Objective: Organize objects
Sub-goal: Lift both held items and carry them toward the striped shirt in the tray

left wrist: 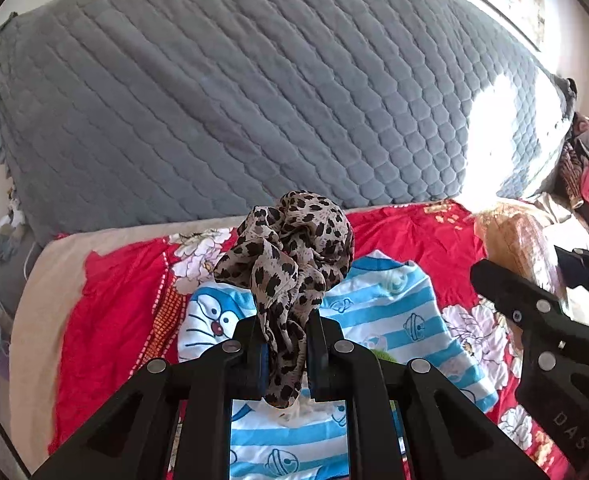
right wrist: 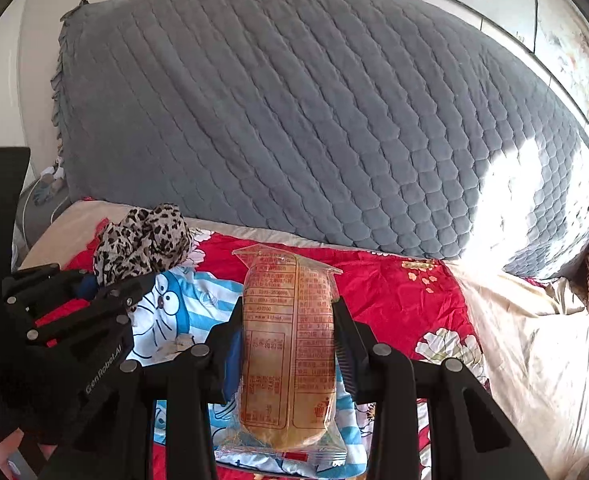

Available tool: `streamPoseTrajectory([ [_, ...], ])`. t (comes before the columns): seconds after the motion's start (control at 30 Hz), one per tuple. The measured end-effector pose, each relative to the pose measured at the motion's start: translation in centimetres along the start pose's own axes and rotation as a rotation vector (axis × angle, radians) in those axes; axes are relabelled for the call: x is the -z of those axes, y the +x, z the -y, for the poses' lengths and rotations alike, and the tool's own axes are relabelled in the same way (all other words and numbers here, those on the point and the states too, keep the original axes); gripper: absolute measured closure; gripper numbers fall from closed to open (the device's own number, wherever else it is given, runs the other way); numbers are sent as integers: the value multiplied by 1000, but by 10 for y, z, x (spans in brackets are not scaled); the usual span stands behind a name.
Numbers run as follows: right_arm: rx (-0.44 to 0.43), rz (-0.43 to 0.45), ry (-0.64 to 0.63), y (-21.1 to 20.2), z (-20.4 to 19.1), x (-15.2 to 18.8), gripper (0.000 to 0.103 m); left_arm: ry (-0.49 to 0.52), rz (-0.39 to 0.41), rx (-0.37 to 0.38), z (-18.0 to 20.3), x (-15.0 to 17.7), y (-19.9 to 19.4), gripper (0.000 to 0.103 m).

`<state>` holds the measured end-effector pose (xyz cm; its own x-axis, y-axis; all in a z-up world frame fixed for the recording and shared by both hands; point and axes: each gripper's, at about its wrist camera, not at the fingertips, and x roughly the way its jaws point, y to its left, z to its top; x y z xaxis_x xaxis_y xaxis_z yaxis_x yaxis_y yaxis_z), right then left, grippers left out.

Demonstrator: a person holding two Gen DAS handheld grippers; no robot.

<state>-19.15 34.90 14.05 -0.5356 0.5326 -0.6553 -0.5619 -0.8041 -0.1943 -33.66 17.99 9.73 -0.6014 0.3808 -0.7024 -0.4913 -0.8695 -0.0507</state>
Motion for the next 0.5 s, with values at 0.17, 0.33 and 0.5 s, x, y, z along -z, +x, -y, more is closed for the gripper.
streamPoseTrajectory([
  [0.17, -5, -13, 4, 17, 4, 2, 64, 5, -19, 3, 3, 7, 18, 89],
  [0.33, -12, -42, 8, 37, 7, 9, 64, 2, -39, 4, 2, 15, 35, 89],
  [0.5, -18, -98, 19, 62, 12, 23, 64, 10, -70, 8, 5, 25, 54, 89],
])
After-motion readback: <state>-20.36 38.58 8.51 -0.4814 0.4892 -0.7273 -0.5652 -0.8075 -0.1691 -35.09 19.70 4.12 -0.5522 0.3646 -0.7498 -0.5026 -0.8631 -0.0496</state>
